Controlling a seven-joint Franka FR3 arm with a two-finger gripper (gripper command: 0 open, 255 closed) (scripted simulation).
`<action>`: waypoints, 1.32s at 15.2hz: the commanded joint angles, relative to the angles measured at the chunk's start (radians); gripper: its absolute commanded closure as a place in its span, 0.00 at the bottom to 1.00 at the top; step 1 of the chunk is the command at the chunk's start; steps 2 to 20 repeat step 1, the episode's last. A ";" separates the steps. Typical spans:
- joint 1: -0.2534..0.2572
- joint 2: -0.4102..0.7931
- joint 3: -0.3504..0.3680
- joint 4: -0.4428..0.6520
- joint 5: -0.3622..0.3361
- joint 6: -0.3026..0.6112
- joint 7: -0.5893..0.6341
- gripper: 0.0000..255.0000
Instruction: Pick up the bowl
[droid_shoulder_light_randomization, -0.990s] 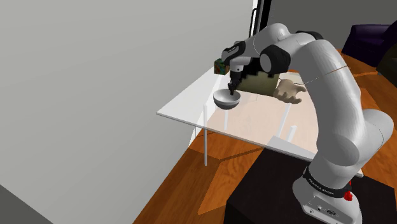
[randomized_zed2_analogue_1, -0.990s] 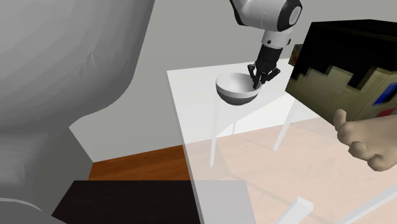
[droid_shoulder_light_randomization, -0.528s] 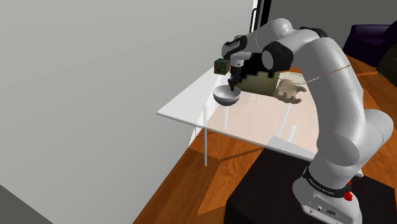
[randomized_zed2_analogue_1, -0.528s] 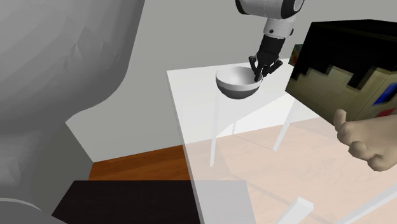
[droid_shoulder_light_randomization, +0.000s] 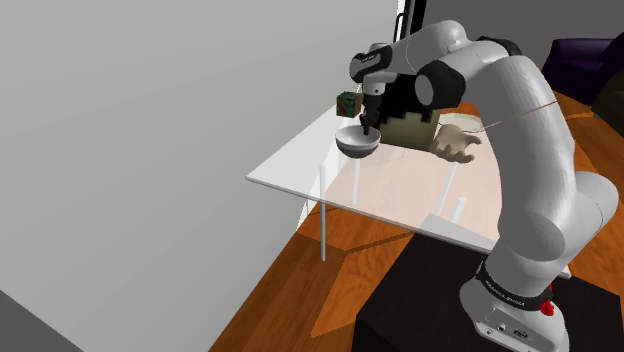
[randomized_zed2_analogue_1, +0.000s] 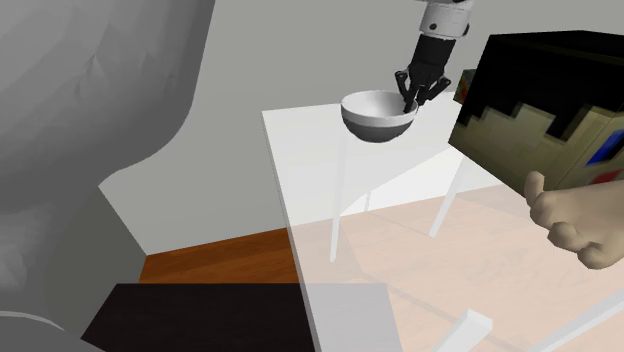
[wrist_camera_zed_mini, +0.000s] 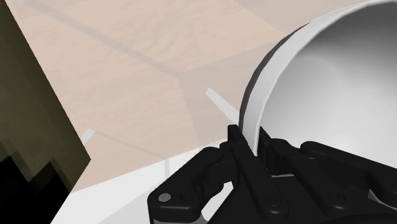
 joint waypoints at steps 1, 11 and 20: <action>-0.002 0.001 0.000 0.010 0.000 -0.008 0.001 1.00; -0.002 0.001 0.000 0.010 0.000 -0.008 0.001 1.00; -0.002 0.001 0.000 0.010 0.000 -0.008 0.001 1.00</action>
